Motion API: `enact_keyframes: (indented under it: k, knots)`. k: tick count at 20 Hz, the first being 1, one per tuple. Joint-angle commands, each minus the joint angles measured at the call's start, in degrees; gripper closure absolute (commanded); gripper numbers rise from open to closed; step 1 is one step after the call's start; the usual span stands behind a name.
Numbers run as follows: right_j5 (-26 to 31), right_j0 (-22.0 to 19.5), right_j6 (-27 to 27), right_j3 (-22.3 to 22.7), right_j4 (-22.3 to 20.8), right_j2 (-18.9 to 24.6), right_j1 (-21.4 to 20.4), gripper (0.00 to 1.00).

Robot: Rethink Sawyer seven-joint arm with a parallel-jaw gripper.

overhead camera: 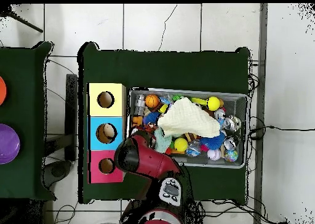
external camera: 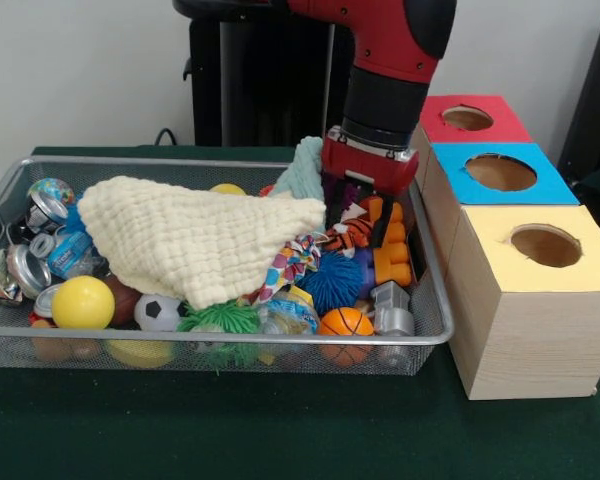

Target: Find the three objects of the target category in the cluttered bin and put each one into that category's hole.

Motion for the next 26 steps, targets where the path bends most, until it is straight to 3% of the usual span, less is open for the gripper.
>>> enact_keyframes:
  k: [1, 4, 5, 12, 17, 22, 26]
  knots:
    - [-4.09, -2.57, 12.78, -0.23, 0.29, 6.60, 3.64, 0.00]
    - [-4.23, -1.40, 11.60, -1.12, 0.33, 5.09, 4.25, 0.00]
    - [-4.29, -1.50, 11.39, -1.27, 0.14, 5.07, 4.30, 1.00]
    - [-2.33, 0.03, 10.58, -2.34, 1.30, 3.14, 4.36, 1.00]
    - [-1.75, 1.90, 11.81, -0.60, 2.31, 2.16, 1.75, 1.00]
    - [12.10, 9.56, 10.64, -0.20, 4.44, -5.00, -5.57, 1.00]
    - [17.21, 10.65, 9.49, -1.78, 3.23, -6.32, -6.94, 1.00]
